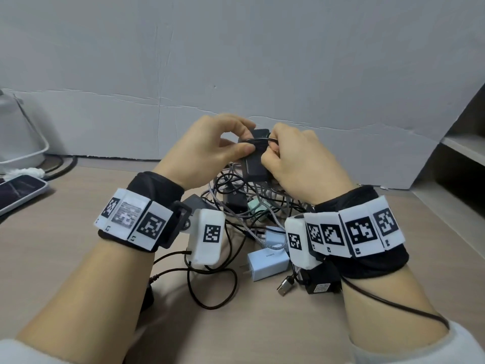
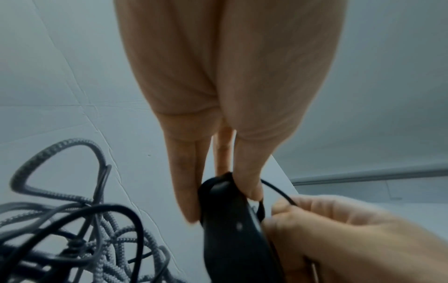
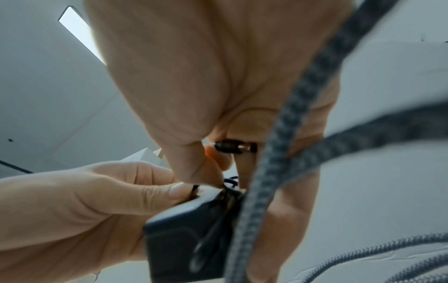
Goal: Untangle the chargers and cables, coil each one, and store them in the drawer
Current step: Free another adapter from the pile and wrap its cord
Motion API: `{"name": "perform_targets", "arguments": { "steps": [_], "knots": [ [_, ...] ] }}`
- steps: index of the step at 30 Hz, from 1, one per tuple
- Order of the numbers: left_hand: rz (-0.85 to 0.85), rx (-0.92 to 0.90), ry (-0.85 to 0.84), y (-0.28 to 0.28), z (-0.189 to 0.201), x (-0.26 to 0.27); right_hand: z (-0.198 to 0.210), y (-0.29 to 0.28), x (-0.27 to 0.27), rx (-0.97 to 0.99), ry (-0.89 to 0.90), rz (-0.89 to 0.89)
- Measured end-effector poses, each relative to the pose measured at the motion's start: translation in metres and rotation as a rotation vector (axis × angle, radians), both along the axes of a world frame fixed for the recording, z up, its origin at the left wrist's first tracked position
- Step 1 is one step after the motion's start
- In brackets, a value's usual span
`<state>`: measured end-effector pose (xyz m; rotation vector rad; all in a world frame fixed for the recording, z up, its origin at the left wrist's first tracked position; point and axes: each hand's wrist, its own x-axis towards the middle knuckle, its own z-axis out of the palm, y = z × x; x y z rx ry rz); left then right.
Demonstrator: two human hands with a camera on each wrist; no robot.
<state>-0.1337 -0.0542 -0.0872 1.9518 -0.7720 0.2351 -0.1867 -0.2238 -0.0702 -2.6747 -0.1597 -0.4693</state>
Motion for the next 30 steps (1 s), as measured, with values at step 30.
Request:
{"name": "perform_targets", "arguments": {
  "steps": [30],
  "knots": [
    [-0.089, -0.034, 0.060, -0.008, 0.002, -0.010, 0.002, -0.017, 0.011, 0.282, -0.320, 0.117]
  ]
}}
